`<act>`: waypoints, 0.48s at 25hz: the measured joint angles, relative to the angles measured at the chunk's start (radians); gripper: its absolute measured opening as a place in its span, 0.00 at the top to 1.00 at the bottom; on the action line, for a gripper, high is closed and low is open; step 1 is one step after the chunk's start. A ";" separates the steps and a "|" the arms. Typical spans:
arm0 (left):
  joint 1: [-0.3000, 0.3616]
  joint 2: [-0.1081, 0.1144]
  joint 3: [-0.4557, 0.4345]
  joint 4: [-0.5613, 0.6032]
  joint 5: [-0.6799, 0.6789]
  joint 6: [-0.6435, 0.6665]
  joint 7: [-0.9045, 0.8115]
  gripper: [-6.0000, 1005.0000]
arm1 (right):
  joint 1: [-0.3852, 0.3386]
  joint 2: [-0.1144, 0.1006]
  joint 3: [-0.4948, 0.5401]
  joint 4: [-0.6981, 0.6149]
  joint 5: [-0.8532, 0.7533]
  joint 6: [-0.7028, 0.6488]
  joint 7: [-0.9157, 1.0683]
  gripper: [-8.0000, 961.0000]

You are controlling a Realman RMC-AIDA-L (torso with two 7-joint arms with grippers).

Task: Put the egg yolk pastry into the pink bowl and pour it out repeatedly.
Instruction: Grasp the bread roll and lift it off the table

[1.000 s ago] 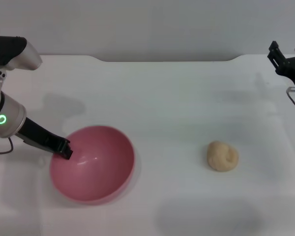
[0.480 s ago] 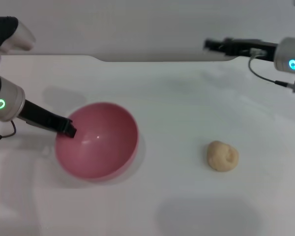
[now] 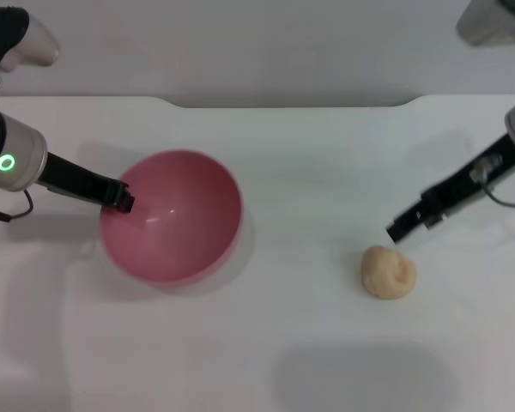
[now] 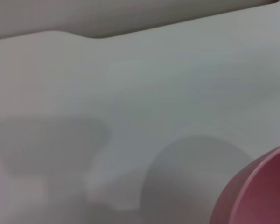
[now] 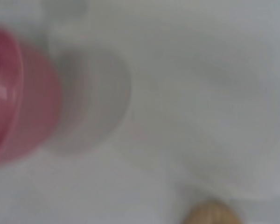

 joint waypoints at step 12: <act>-0.004 0.000 0.000 0.024 -0.001 0.006 0.000 1.00 | -0.015 0.056 -0.189 0.016 -0.024 0.093 0.042 0.27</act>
